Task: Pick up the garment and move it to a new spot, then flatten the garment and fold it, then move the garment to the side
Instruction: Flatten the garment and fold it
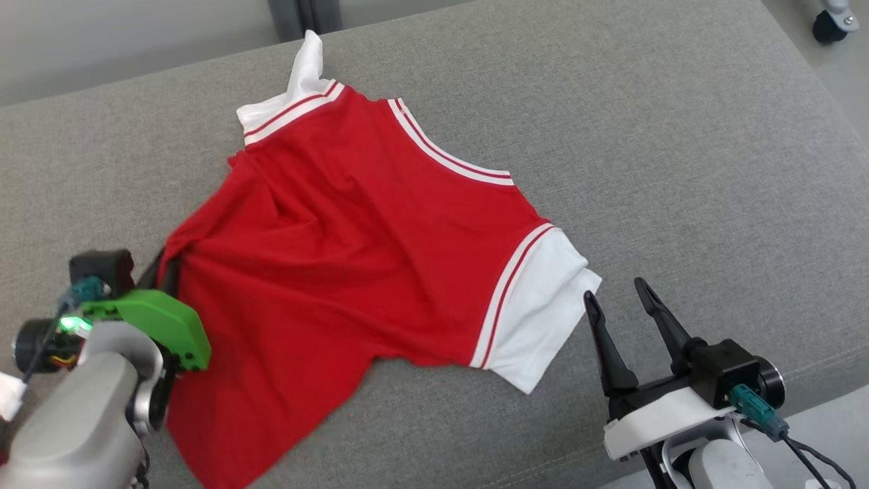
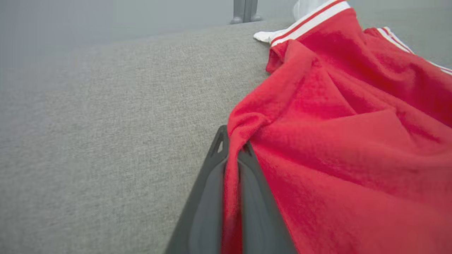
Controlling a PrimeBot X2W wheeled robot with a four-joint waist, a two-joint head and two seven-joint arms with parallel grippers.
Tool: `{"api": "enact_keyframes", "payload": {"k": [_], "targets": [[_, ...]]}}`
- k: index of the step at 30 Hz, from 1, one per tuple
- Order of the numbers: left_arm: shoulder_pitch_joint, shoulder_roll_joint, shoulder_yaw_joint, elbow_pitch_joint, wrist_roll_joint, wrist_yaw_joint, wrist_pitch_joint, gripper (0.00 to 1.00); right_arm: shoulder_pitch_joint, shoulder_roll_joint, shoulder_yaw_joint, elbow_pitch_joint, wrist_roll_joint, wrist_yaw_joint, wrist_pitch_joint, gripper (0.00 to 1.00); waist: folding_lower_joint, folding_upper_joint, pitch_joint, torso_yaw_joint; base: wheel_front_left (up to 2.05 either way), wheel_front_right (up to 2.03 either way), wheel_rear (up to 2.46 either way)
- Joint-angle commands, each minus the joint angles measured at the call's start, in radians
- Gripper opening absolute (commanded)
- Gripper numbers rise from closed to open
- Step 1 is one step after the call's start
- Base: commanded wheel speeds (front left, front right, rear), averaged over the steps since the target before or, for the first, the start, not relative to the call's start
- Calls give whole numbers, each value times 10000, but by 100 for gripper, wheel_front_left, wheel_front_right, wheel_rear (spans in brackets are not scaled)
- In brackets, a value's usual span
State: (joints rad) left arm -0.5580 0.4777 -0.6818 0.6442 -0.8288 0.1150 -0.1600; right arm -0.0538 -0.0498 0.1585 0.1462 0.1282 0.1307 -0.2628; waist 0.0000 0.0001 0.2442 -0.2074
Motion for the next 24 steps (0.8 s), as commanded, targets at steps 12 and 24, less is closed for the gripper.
{"api": "enact_keyframes", "payload": {"k": [12,24], "targets": [[-1715,-53,264,2170,569,-413,-935,100,-397,-16,241,-37,8,2,-30,100,0,-1,-92,-294,0,0,0],[3001,-1250,3815,-3784,2674,229,-1041,100,464,-13,-1052,-864,-571,2,-30,100,0,-1,-1292,752,0,0,0]]}}
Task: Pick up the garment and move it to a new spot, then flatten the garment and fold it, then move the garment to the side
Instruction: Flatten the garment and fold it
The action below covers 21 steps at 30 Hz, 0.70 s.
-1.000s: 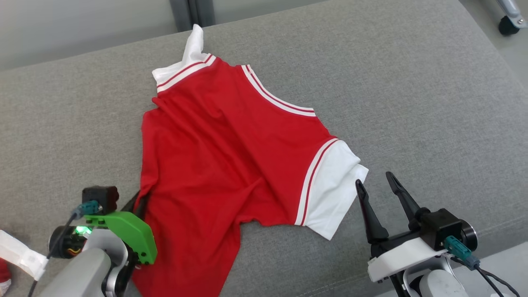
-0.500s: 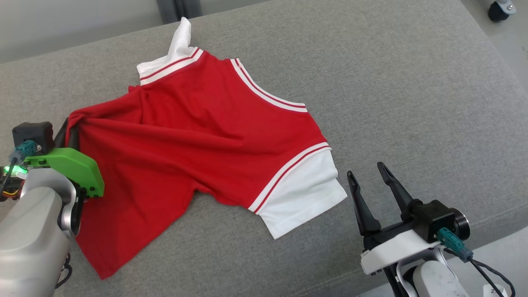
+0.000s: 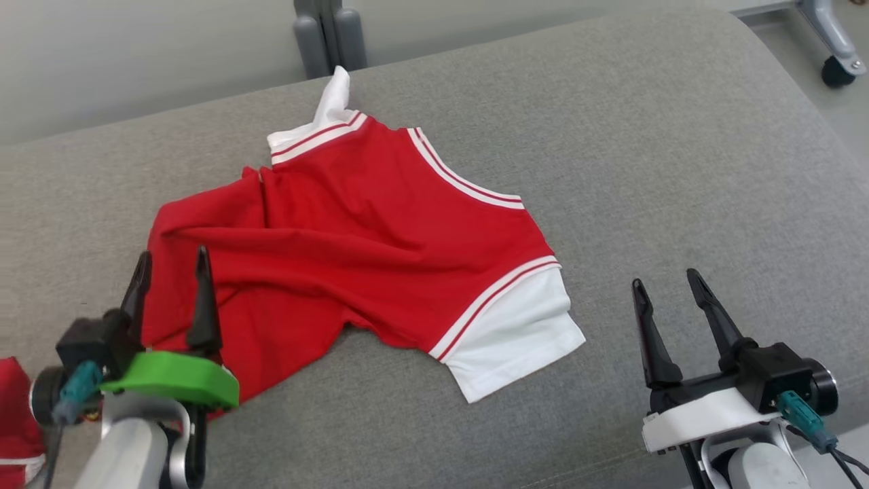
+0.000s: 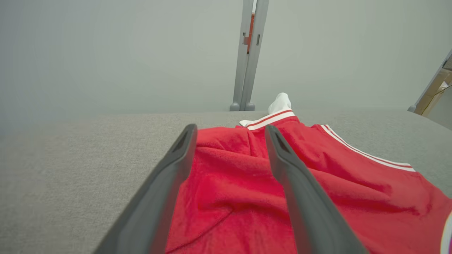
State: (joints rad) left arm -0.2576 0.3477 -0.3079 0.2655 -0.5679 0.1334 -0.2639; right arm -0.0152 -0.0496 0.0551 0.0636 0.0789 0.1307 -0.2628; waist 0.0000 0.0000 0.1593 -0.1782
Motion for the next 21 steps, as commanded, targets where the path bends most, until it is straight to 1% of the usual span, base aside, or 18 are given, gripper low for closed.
{"api": "enact_keyframes", "payload": {"k": [1,2,4,6,7,13,16,21], "targets": [[501,-229,242,-410,294,-58,-2,100,150,-18,-116,-59,-120,2,-30,100,0,0,-544,608,0,0,0],[963,-489,393,-726,508,-183,1,100,188,-15,-172,-74,-163,2,-30,100,0,0,-622,724,0,0,0],[1609,-775,819,-1114,976,-261,-1,100,222,-17,-239,-67,-251,2,-30,100,0,0,-785,894,0,0,0],[2219,-1233,1160,-1363,1311,-493,0,100,247,-23,-299,-14,-320,2,-30,100,0,0,-924,1025,0,0,0],[2425,-1304,1310,-1477,1579,-589,-2,100,286,-23,-321,1,-330,2,-30,100,0,0,-996,1086,0,0,0],[3671,-2205,2358,-2182,2705,-1355,-3,100,464,-18,-339,-54,-443,2,-30,100,0,0,-1284,1284,0,0,0],[4107,-2532,2862,-2649,3256,-1809,-3,100,629,-17,-381,-111,-481,2,-30,100,0,0,-1391,1338,0,0,0],[4544,-2867,3580,-3138,3670,-2225,-3,100,906,-18,-359,-101,-461,2,-30,100,0,0,-1521,1383,0,0,0]]}}
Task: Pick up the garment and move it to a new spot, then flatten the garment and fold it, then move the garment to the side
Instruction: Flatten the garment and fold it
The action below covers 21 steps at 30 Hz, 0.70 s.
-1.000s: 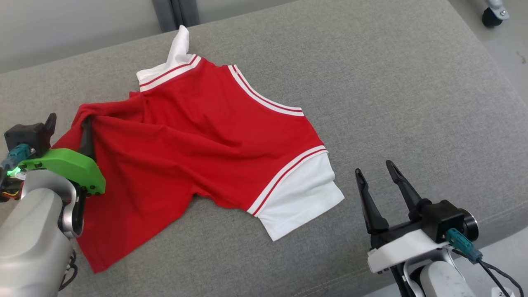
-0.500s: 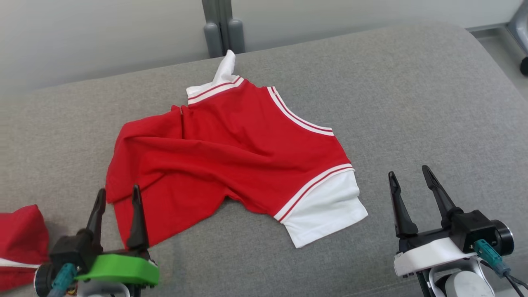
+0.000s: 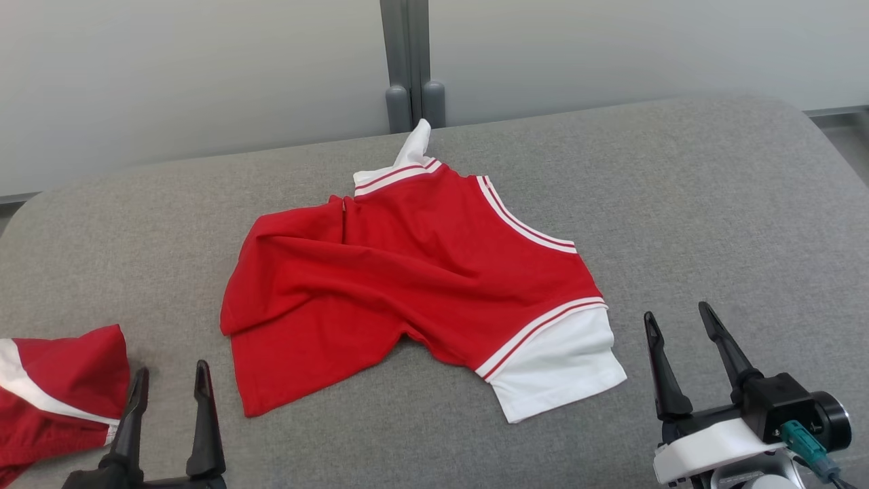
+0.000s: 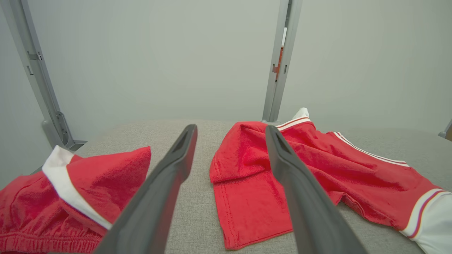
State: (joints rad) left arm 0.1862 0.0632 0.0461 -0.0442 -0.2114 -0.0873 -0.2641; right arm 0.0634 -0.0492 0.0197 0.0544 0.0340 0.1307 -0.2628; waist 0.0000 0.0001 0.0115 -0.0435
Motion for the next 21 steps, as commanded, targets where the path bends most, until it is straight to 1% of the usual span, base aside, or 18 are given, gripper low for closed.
{"api": "enact_keyframes", "payload": {"k": [1,4,9,21], "targets": [[205,-44,186,-25,123,-87,-1,100,175,-21,9,30,29,2,-30,100,0,-1,-71,45,0,0,0],[401,-94,478,68,202,-199,-1,100,264,-25,43,111,125,2,-30,100,0,-1,-155,50,0,0,0],[705,-113,654,204,302,-352,-2,100,332,-22,-49,231,280,2,-30,100,0,-1,-253,96,0,0,0],[771,-124,349,427,183,-437,-2,100,143,-22,8,503,358,2,-30,100,0,-1,-280,314,0,0,0]]}}
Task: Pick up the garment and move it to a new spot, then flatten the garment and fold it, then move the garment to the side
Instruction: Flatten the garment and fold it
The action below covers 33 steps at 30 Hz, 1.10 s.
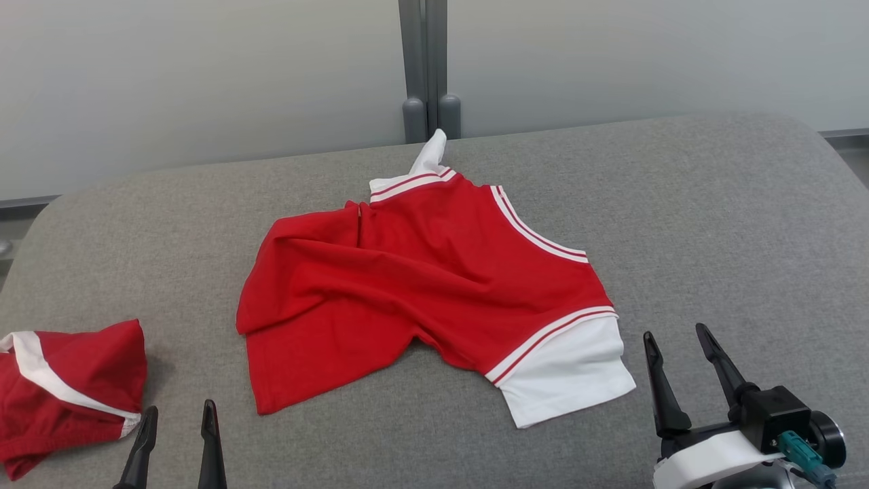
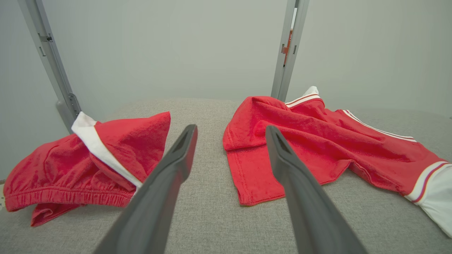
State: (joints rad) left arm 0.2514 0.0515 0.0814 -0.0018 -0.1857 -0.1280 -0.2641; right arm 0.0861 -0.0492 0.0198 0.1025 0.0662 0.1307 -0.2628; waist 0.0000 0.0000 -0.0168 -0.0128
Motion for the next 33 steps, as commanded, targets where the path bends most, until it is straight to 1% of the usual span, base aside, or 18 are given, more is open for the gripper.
{"api": "enact_keyframes", "payload": {"k": [1,10,17,19,22,25,27,30,33], "targets": [[116,-7,-26,1,-87,-29,-2,100,-104,-22,23,46,37,2,-30,100,0,0,9,18,0,0,0],[-16,-7,-193,17,-48,-33,-2,100,-200,-22,72,195,-48,2,-30,100,0,0,34,137,0,0,0],[15,-7,-319,94,49,-35,-2,100,-249,-21,178,224,-53,2,-30,100,0,0,54,94,0,0,0],[20,22,-506,346,163,-35,0,100,-340,-22,231,148,-120,2,-30,100,0,0,82,63,0,0,0],[-143,248,-948,968,330,-34,1,100,-466,-21,312,191,-286,2,-30,100,0,0,182,-13,0,0,0],[-635,509,-1600,1855,408,-34,104,100,-733,-32,369,919,-680,2,-24,100,0,0,457,-46,0,0,0],[-1181,683,-1933,2272,417,-32,469,100,-1165,-56,393,1456,-889,2,533,100,0,0,760,-45,0,0,0],[-1906,844,-2197,2764,350,-22,1127,100,-1692,-228,824,2079,-951,-7,1636,100,0,0,1197,-50,0,0,0],[-2580,949,-2325,3354,410,9,1807,100,-2234,-564,1241,2829,-999,-6,2821,100,0,0,1544,-101,0,0,0]]}}
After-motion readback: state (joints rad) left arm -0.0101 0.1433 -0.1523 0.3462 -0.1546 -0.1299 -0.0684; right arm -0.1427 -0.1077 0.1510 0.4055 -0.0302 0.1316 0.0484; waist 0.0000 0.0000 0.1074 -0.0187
